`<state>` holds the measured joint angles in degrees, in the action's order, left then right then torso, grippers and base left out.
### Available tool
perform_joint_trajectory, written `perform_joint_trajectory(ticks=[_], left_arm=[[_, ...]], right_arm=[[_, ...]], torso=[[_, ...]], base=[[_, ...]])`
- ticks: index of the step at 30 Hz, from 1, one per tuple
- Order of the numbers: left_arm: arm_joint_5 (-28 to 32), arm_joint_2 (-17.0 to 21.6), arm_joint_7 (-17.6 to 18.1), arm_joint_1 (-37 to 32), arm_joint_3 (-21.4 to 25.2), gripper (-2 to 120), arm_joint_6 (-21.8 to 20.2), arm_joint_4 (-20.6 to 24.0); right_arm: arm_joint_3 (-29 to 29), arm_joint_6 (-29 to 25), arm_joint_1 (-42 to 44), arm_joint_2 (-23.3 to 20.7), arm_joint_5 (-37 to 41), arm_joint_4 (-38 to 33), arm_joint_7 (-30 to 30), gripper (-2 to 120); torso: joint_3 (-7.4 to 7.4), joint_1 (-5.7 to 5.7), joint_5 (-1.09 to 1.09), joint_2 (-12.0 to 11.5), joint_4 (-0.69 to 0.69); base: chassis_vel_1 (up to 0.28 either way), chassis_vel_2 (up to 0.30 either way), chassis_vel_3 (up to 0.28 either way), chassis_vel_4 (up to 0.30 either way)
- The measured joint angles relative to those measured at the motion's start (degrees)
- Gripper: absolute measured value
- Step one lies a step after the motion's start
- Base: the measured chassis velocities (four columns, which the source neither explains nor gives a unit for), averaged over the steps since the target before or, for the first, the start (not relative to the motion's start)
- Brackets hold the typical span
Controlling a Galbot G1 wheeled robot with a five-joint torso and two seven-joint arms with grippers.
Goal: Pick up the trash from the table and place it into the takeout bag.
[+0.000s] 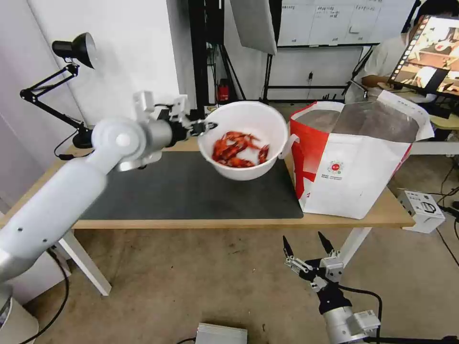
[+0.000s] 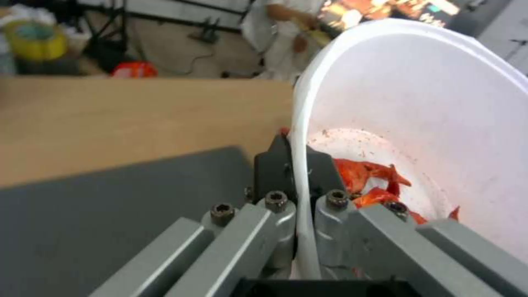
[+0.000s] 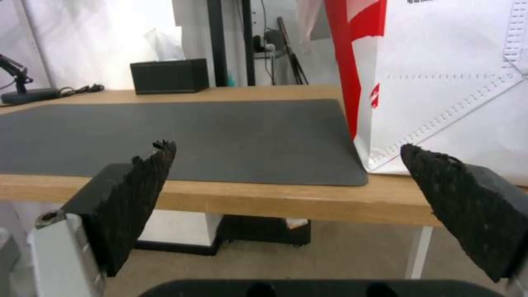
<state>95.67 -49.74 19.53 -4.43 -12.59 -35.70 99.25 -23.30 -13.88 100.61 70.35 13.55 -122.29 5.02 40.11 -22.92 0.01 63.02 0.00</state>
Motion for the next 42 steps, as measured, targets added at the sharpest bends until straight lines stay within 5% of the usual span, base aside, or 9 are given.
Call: perform_joint_trajectory(ticks=[16, 34, 42], left_arm=[[1.27, -18.17, 3.07, 12.20, -5.15, 0, 0.67, -8.80], [-4.00, -39.70, 7.09, 18.65, -8.07, 0, 3.41, -26.99], [-5.16, -42.18, 8.62, 21.29, -10.52, 0, 7.54, -31.09]], right_arm=[[0.00, 0.00, 0.00, 0.00, 0.00, 0.00, 0.00, 100], [0.00, 0.00, 0.00, 0.00, 0.00, 0.00, 0.00, 100], [0.00, 0.00, 0.01, 0.00, 0.00, 0.00, 0.01, 100]], torso=[[0.00, 0.00, 0.00, 0.00, -0.01], [0.00, 0.00, 0.01, 0.00, -0.01], [0.00, 0.00, 0.00, 0.00, 0.00]], base=[[0.000, 0.000, 0.000, 0.000], [0.000, 0.000, 0.000, 0.000], [0.000, 0.000, 0.000, 0.000]])
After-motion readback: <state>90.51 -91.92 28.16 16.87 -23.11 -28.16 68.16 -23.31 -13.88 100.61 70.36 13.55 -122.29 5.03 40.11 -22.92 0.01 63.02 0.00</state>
